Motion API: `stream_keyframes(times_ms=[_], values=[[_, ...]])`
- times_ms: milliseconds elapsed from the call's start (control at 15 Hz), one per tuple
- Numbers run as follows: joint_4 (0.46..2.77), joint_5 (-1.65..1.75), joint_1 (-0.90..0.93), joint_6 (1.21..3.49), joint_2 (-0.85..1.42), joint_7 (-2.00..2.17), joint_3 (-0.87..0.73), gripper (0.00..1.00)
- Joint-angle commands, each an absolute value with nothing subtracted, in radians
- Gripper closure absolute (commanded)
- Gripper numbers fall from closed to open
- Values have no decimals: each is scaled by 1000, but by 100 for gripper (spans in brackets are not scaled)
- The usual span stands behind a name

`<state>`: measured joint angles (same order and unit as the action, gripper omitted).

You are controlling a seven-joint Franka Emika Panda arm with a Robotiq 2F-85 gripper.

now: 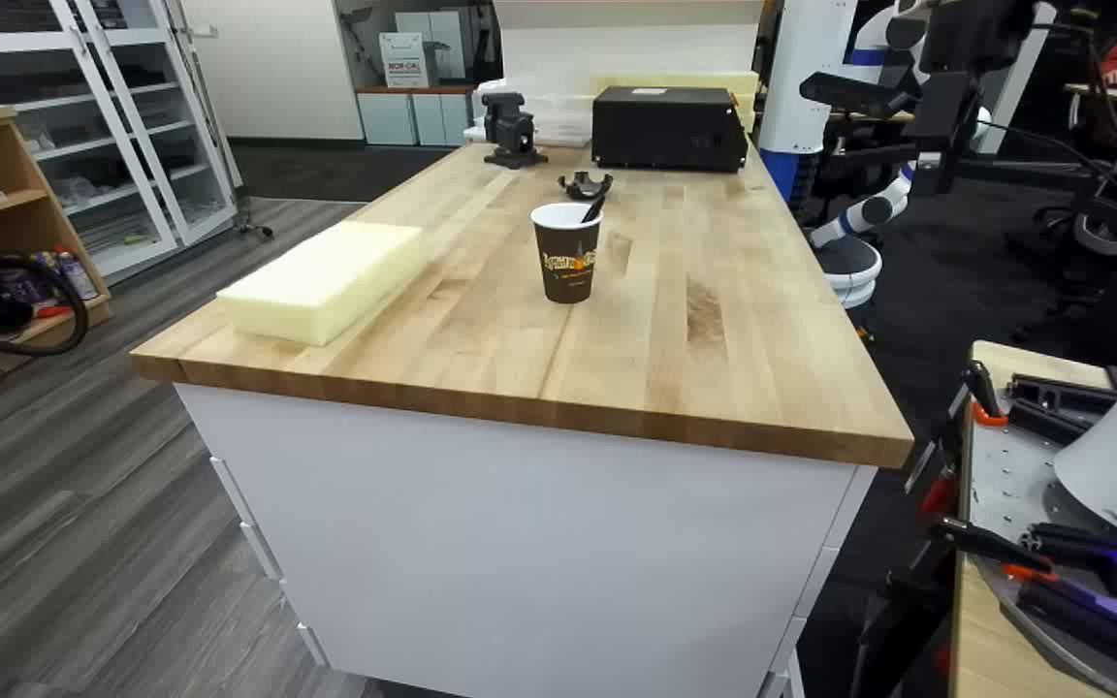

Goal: Move the black cup from the left to the right

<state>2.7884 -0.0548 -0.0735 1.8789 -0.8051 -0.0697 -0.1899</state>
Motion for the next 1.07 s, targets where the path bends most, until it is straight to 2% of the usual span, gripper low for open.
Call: stream_keyframes(times_ms=[0, 667, 1000], values=[[2787, -66, -90, 1877, -802, -81, -174, 0], [2787, -66, -90, 1877, -802, -81, -174, 0], [2672, -12, -66, 1830, -640, -65, -108, 0]])
